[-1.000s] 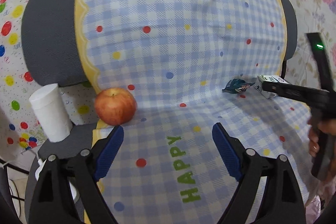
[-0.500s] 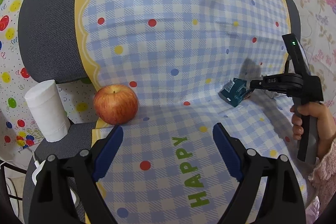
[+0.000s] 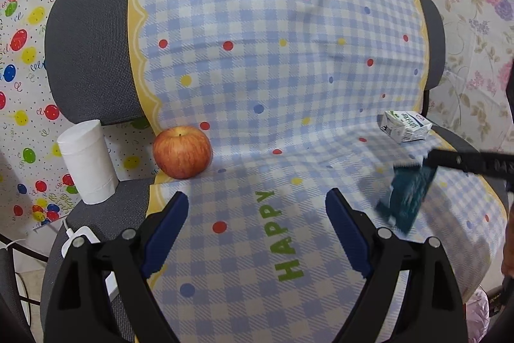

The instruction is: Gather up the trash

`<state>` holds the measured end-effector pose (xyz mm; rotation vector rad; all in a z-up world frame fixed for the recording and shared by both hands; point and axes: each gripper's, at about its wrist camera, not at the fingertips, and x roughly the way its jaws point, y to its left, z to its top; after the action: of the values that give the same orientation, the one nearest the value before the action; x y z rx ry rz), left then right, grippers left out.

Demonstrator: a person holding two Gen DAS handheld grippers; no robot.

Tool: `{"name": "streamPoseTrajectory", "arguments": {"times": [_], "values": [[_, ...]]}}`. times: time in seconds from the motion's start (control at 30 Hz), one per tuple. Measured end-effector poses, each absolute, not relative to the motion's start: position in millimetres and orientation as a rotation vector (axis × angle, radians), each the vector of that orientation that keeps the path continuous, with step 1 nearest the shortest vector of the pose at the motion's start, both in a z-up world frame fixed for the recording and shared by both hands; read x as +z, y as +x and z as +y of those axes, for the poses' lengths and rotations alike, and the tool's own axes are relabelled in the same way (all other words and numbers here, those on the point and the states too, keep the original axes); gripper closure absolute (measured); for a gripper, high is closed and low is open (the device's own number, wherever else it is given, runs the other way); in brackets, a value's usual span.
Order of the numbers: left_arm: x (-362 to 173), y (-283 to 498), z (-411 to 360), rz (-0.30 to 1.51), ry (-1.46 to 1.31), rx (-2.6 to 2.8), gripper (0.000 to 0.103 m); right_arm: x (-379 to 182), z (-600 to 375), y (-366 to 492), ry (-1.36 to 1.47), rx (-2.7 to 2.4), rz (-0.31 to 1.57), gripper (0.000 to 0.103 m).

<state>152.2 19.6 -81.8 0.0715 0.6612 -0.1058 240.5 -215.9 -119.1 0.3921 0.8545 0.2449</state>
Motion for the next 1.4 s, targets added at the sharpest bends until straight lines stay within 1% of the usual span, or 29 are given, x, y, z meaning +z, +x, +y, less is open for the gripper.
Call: {"name": "streamPoseTrajectory", "arguments": {"times": [0.03,0.1,0.13,0.17,0.2,0.23,0.43,0.5,0.57,0.6,0.67,0.77,0.8,0.9,1.03,1.3,1.4], "values": [[-81.0,150.5,18.0,0.66,0.072,-0.11,0.018,-120.0,-212.1,238.7,0.383,0.241,0.862,0.101],[-79.7,145.2,13.7,0.656,0.075,-0.122,0.018,-124.1,-212.9,235.7,0.344,0.217,0.885,0.096],[-79.5,143.3,11.5,0.655,0.076,-0.129,0.018,-127.3,-212.5,235.8,0.332,0.195,0.885,0.082],[-79.6,140.7,7.6,0.653,0.082,-0.14,0.018,-128.2,-214.5,233.3,0.326,0.179,0.878,0.072],[-79.8,138.9,4.4,0.65,0.088,-0.146,0.018,-124.6,-218.1,229.6,0.318,0.156,0.853,0.054],[-79.8,137.4,1.4,0.647,0.095,-0.151,0.018,-122.8,-220.1,227.8,0.309,0.141,0.839,0.051],[-79.9,142.9,-13.5,0.638,0.108,-0.17,0.018,-113.1,-242.9,221.6,0.234,0.021,0.776,0.051],[-80.1,147.7,-17.1,0.634,0.107,-0.169,0.018,-116.2,-252.3,225.0,0.214,-0.021,0.77,0.049],[-80.7,153.1,-20.4,0.633,0.107,-0.165,0.018,-120.4,-260.7,230.7,0.209,-0.055,0.775,0.042],[-81.0,155.2,-21.6,0.633,0.107,-0.163,0.018,-123.7,-264.7,237.9,0.205,-0.073,0.777,0.037],[-82.1,161.4,-24.0,0.634,0.109,-0.16,0.018,-128.2,-267.2,253.4,0.186,-0.111,0.782,0.034],[-84.9,168.6,-26.7,0.638,0.116,-0.158,0.018,-137.4,-281.7,288.5,0.164,-0.158,0.784,0.025],[-86.2,170.8,-26.9,0.64,0.119,-0.158,0.018,-139.4,-286.4,296.1,0.167,-0.172,0.781,0.02],[-91.3,179.1,-27.2,0.655,0.13,-0.158,0.018,-145.5,-303.9,327.3,0.191,-0.214,0.781,0.016],[-95.1,192.5,-24.5,0.675,0.124,-0.15,0.018,-152.4,-323.1,366.6,0.19,-0.282,0.783,0.016],[-104.1,215.8,-25.6,0.687,0.132,-0.136,0.018,-173.0,-344.0,411.3,0.188,-0.342,0.818,0.017],[-109.9,220.6,-24.4,0.701,0.129,-0.134,0.018,-183.7,-347.5,421.5,0.176,-0.323,0.88,0.025]]}}
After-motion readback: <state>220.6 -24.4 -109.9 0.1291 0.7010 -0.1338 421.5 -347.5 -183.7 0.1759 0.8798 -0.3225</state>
